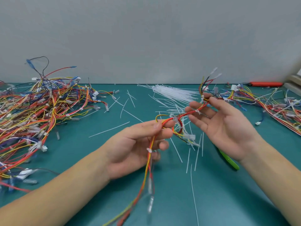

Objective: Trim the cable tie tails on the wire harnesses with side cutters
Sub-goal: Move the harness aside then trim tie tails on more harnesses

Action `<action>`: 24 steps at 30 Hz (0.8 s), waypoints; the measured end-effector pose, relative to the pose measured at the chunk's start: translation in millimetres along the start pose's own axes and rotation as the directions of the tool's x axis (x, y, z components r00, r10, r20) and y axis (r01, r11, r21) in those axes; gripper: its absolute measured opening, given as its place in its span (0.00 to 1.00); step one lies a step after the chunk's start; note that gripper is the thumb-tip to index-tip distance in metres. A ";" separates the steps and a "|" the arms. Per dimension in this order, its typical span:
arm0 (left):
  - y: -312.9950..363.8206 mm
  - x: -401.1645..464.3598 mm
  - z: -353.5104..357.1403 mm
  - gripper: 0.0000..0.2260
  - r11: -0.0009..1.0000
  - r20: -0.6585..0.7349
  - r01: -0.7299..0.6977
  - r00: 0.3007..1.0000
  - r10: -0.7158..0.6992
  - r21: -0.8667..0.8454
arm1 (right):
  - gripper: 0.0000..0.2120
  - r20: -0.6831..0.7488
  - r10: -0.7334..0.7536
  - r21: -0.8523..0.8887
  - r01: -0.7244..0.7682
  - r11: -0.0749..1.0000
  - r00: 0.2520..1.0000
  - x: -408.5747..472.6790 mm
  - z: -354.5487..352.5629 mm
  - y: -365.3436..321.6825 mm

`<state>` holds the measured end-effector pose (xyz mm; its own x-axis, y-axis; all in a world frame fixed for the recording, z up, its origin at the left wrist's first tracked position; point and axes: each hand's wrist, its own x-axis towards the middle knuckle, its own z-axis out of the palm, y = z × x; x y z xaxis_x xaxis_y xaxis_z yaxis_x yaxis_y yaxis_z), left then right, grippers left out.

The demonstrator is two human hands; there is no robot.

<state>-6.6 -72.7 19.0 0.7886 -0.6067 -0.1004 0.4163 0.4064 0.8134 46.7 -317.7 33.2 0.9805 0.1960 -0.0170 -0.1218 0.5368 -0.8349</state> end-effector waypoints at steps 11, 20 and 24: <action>-0.6 2.6 -0.6 0.07 0.990 -0.183 0.120 0.977 -0.104 0.078 | 0.10 0.135 0.001 -0.321 0.043 0.946 0.991 -7.2 3.8 11.8; 6.2 4.4 -11.2 0.15 0.865 -0.249 0.007 0.959 0.137 0.502 | 0.09 0.197 -0.143 -0.562 0.231 0.794 0.970 -10.7 6.5 13.6; 8.7 3.4 -14.2 0.14 0.635 -0.194 -0.012 0.948 0.253 0.772 | 0.10 0.240 -0.237 -0.669 0.337 0.662 0.941 -12.6 7.1 16.7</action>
<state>6.1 -61.6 17.6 0.9404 -0.3400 -0.0002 -0.0946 -0.2625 0.9603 31.2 -305.4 23.4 0.9146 0.2548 0.3139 0.3535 -0.1272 -0.9267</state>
